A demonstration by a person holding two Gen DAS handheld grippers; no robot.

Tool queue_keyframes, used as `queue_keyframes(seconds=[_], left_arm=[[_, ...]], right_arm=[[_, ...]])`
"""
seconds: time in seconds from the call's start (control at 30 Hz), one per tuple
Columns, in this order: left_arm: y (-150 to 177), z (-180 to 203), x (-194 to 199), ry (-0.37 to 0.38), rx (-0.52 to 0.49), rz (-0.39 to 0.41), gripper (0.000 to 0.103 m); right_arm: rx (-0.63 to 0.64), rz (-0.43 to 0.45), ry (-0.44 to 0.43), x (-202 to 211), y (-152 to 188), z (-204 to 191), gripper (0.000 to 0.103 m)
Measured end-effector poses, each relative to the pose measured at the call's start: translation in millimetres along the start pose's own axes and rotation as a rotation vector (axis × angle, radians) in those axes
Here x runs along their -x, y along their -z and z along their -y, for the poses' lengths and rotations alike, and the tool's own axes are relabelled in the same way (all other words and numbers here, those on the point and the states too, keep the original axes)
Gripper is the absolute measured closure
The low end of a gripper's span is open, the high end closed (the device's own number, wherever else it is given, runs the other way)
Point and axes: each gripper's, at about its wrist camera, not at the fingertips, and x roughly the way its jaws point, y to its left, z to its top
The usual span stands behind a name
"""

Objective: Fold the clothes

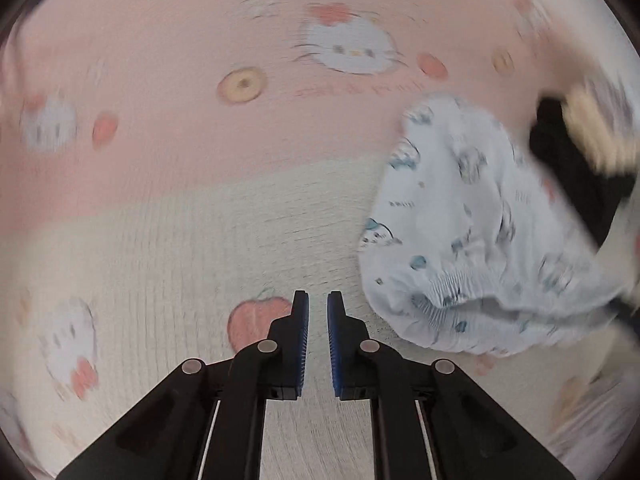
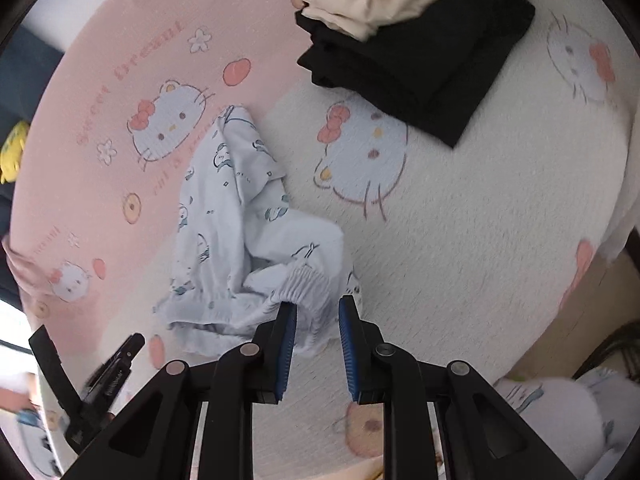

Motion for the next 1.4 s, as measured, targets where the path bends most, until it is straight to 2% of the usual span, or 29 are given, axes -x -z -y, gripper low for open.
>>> queue_keyframes(seconds=[0.07, 0.13, 0.3, 0.37, 0.4, 0.43, 0.57, 0.67, 0.73, 0.77, 0.83, 0.9, 1.0, 1.1, 1.27, 1.37, 1.4], left_arm=[[-4, -17, 10, 0.084, 0.098, 0.000, 0.095], [-5, -22, 16, 0.145, 0.144, -0.003, 0.095], [2, -2, 22, 0.200, 0.124, -0.020, 0.091], [6, 7, 23, 0.213, 0.120, -0.037, 0.077], [7, 11, 23, 0.239, 0.122, -0.041, 0.059], [7, 14, 24, 0.268, 0.120, -0.037, 0.048], [7, 37, 29, 0.304, 0.058, -0.039, 0.047], [8, 58, 27, 0.297, -0.019, -0.048, 0.047], [10, 70, 25, 0.278, -0.073, -0.052, 0.047], [10, 76, 24, 0.269, -0.100, -0.054, 0.047], [12, 88, 21, 0.250, -0.154, -0.058, 0.047], [13, 100, 19, 0.231, -0.208, -0.062, 0.047], [15, 119, 13, 0.222, -0.287, -0.067, 0.047], [18, 139, 7, 0.236, -0.361, -0.074, 0.047], [24, 169, 0, 0.286, -0.461, -0.107, 0.047], [27, 183, -2, 0.295, -0.515, -0.116, 0.047], [28, 186, -1, 0.291, -0.529, -0.119, 0.047]], right_arm=[[-0.003, 0.009, -0.020, 4, 2, -1, 0.083], [-0.012, 0.013, -0.067, 7, 3, -3, 0.083], [-0.022, 0.005, -0.142, 12, 10, -7, 0.083], [-0.020, -0.001, -0.154, 11, 13, -9, 0.083], [-0.016, -0.004, -0.155, 10, 14, -11, 0.083], [-0.010, -0.007, -0.153, 9, 15, -12, 0.083], [0.000, -0.026, -0.125, 5, 18, -13, 0.083], [-0.050, -0.054, -0.156, 2, 16, -6, 0.079], [-0.105, -0.068, -0.184, 1, 15, 2, 0.043], [-0.139, -0.066, -0.210, 2, 15, 7, 0.040], [-0.202, -0.037, -0.289, 5, 14, 18, 0.040], [-0.246, -0.011, -0.328, 8, 10, 27, 0.040], [-0.307, -0.006, -0.293, 1, 5, 41, 0.040], [-0.371, -0.056, -0.257, -18, 4, 53, 0.040], [-0.426, -0.134, -0.284, -44, 3, 59, 0.040], [-0.425, -0.127, -0.288, -50, -1, 57, 0.041], [-0.427, -0.123, -0.292, -53, -2, 57, 0.048]])
